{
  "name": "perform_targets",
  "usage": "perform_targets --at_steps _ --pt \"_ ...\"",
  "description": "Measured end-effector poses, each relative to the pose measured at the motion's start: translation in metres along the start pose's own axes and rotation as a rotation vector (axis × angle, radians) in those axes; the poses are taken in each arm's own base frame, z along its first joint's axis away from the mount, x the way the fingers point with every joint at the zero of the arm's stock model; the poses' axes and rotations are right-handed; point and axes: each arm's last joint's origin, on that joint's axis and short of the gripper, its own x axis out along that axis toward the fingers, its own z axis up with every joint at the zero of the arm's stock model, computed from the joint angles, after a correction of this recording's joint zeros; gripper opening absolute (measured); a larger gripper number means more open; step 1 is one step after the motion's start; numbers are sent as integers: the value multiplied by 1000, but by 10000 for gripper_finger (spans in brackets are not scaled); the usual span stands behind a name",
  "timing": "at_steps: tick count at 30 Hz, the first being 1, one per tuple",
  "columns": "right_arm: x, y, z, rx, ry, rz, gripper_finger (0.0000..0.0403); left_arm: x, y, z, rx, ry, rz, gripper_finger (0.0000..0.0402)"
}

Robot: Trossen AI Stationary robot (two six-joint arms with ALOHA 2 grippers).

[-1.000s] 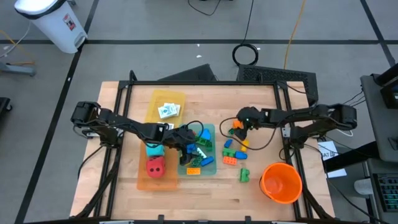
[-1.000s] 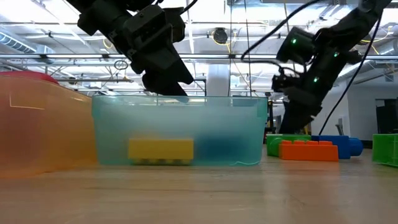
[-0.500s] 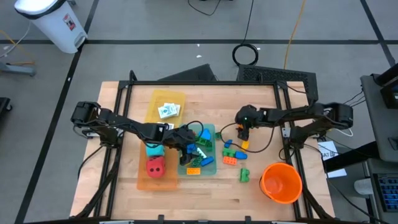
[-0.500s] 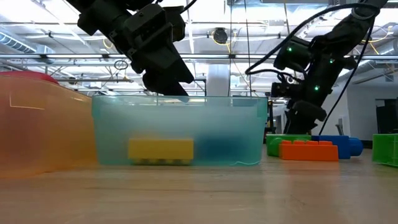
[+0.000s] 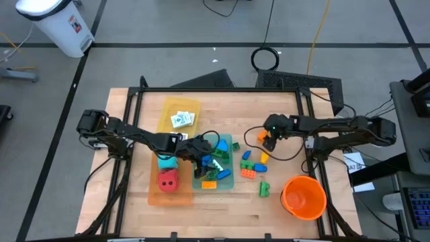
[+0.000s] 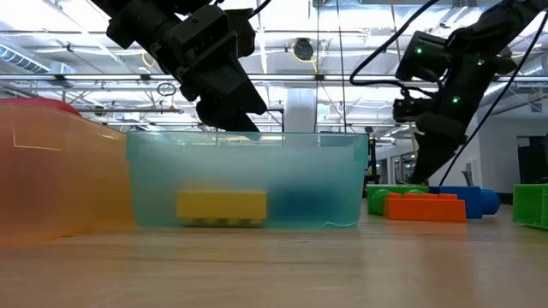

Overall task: Pick & Place Toys
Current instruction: Put the yellow game piece into the green bin

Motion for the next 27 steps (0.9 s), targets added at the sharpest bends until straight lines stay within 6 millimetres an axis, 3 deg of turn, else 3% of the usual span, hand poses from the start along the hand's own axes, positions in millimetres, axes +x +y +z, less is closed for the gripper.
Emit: perform_targets --at_steps 6,15,22,27 --pt "-2 -1 -4 30 33 -7 240 0 0 0 0 0 0 395" --pt "11 3 -2 29 82 57 240 0 0 0 0 -1 0 395" --pt "12 3 10 -81 -66 -16 238 0 0 0 -1 -3 0 395" --pt "12 6 12 -103 -95 23 239 0 0 0 -1 -3 0 395"
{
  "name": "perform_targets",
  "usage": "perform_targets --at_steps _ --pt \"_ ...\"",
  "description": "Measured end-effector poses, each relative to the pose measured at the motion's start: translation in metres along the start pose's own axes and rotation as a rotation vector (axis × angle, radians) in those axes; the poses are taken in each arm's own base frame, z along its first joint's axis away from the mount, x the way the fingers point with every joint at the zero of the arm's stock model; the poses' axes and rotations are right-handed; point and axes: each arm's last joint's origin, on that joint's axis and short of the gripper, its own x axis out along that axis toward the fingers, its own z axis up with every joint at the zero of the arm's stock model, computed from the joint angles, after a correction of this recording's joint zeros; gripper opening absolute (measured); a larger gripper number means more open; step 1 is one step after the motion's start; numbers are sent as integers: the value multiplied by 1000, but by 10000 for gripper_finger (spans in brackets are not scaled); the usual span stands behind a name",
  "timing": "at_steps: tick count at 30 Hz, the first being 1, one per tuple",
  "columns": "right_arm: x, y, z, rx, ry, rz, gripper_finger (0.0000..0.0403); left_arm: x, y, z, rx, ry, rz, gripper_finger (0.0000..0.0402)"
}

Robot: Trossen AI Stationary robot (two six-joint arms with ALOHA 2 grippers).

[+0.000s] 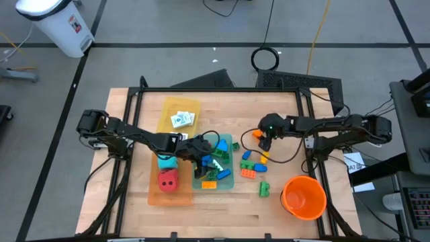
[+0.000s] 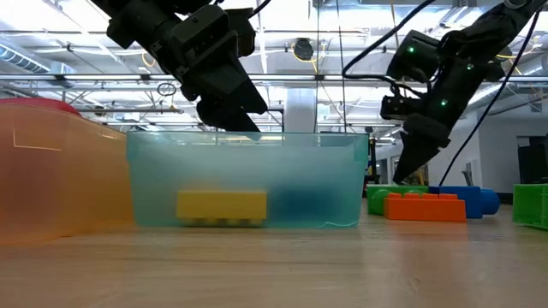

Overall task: Pick & Place Toys
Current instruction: Put the yellow game piece into the green bin

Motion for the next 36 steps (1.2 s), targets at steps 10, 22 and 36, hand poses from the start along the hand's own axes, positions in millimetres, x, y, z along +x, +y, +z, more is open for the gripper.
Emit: perform_targets --at_steps 10,22,36 --pt "2 4 -4 27 39 4 262 0 0 0 0 -2 -1 395" --pt "29 8 -1 -40 38 5 244 0 0 2 0 -16 -1 395" --pt "32 7 2 -96 10 8 136 0 0 2 0 -20 1 395"
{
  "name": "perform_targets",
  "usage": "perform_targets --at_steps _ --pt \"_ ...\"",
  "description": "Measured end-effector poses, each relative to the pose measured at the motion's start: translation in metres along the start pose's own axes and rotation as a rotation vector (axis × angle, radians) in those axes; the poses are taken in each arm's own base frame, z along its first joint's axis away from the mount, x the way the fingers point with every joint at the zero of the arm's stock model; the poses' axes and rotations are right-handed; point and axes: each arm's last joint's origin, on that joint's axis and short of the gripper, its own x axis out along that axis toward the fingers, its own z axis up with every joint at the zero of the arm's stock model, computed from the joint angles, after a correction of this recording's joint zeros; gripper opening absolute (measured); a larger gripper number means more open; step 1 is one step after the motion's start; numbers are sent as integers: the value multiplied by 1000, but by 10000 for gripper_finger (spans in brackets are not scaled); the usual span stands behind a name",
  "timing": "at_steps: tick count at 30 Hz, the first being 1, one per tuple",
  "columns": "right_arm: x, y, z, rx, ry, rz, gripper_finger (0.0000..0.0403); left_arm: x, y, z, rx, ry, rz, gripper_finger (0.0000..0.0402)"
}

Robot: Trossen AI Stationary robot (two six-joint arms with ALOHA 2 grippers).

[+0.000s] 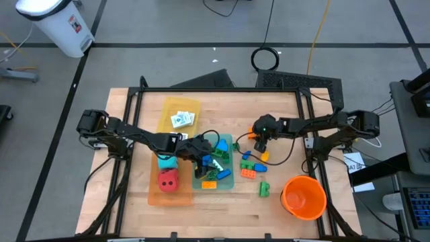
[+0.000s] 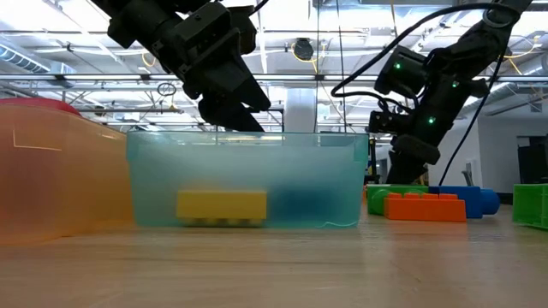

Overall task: Pick & Place Toys
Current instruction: Put the yellow game piece into the green bin

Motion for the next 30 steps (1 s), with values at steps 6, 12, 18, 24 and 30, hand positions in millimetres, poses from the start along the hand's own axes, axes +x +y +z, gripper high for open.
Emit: perform_targets --at_steps 6,12,18,24,30 --pt "0 -4 0 -44 -2 -8 90 0 0 0 0 0 0 395" --pt "-10 -3 4 -79 -44 -6 97 0 0 2 4 -19 9 395" --pt "-39 10 12 -198 -183 -11 93 -1 4 11 1 -134 117 395" --pt "-65 38 21 -356 -391 -123 93 -4 10 29 -55 -308 114 395" --pt "-77 73 28 -543 -587 -207 93 0 14 37 -170 -436 140 395"
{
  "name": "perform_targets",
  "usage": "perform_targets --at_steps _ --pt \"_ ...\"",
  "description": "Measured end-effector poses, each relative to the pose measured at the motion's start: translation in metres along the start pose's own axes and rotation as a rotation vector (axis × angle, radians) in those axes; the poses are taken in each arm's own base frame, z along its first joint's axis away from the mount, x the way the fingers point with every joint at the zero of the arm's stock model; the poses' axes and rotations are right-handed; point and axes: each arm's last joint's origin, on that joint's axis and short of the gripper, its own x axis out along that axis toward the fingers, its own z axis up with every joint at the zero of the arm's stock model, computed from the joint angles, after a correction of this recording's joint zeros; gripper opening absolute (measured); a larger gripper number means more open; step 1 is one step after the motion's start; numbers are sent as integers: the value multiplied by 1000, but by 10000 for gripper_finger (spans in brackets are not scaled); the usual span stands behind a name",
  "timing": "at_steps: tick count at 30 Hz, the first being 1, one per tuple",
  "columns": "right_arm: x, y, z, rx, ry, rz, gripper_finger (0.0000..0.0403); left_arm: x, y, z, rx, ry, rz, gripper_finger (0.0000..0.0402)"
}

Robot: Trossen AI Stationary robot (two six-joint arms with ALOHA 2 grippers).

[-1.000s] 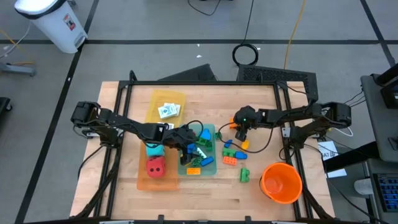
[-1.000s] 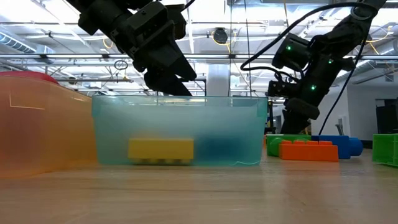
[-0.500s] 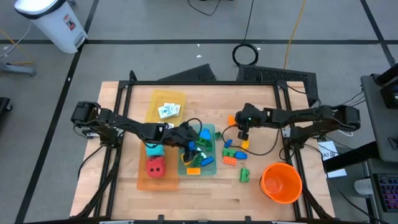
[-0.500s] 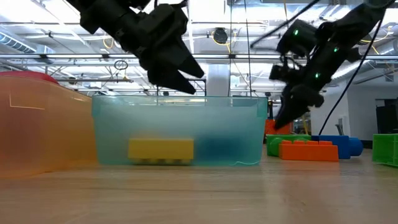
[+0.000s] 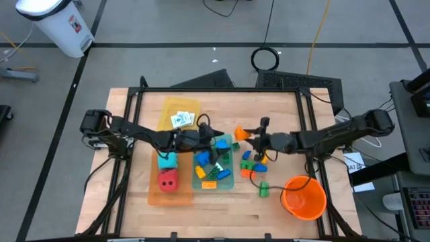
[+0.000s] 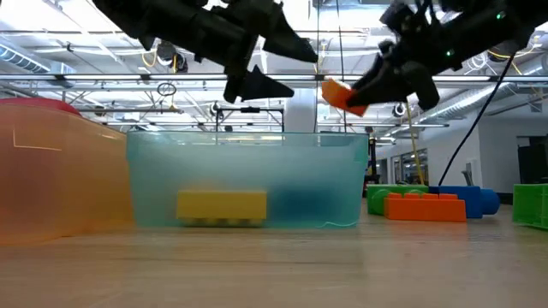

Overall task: Pick & Place Toys
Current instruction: Put the yellow game piece into the green bin

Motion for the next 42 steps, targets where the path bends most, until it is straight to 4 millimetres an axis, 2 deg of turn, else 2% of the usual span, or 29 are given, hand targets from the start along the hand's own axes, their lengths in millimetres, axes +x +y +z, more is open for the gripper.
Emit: perform_targets --at_steps 5,12,24,29,34,38,39,42 --pt "2 17 14 -105 -89 -69 92 8 1 -1 -21 -73 17 395" --pt "7 33 21 -194 -152 -99 92 15 1 -5 -31 -128 25 395" --pt "14 40 24 -192 -219 -102 97 16 2 -6 -75 -130 32 386" --pt "16 43 24 -197 -243 -73 102 17 4 -5 -110 -120 5 326" --pt "17 42 24 -191 -250 -75 101 17 5 -4 -110 -106 -39 235" --pt "16 42 25 -187 -255 -74 119 17 5 -5 -112 -95 -49 155" --pt "16 42 24 -190 -253 -73 125 17 5 -5 -111 -89 -47 143" --pt "16 43 24 -186 -250 -67 141 18 5 -6 -82 -77 -42 143"
